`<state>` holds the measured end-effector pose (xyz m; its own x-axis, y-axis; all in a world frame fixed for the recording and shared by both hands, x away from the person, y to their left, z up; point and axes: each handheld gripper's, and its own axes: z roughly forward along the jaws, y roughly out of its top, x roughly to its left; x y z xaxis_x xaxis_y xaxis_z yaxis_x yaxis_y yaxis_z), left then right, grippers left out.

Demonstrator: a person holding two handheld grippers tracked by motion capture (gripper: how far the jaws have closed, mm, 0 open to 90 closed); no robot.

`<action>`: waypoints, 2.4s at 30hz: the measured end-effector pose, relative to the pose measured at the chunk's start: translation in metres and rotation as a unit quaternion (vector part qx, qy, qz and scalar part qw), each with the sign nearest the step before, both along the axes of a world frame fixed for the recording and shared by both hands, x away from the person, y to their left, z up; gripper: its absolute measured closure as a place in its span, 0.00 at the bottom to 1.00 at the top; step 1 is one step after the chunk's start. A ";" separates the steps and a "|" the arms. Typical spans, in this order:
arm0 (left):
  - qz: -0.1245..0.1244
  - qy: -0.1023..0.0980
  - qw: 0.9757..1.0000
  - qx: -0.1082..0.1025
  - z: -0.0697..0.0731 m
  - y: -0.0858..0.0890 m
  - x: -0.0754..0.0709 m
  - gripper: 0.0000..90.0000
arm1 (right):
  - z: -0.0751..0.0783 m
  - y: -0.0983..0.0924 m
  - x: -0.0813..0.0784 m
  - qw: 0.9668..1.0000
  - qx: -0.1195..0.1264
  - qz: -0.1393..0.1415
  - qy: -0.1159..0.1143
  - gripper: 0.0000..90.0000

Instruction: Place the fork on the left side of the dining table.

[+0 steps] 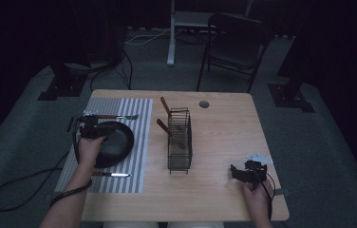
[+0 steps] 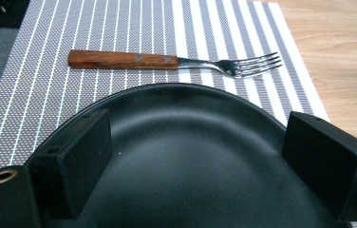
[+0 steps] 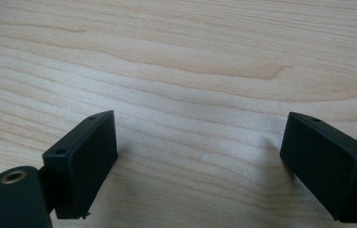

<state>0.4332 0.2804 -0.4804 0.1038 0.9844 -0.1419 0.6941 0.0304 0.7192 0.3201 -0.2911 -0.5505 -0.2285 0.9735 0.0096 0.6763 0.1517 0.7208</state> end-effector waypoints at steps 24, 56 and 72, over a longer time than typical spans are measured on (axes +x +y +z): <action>-0.033 -0.009 0.999 0.011 -0.003 0.002 -0.052 0.11 | 0.000 0.000 0.000 1.000 0.000 0.000 0.000 0.13; -0.045 -0.039 0.998 0.022 -0.019 0.004 -0.121 0.11 | 0.000 0.000 0.000 1.000 0.001 -0.001 0.000 0.13; -0.029 -0.047 0.998 0.036 -0.023 0.018 -0.149 0.11 | 0.000 0.000 0.000 1.000 0.000 0.000 0.001 0.13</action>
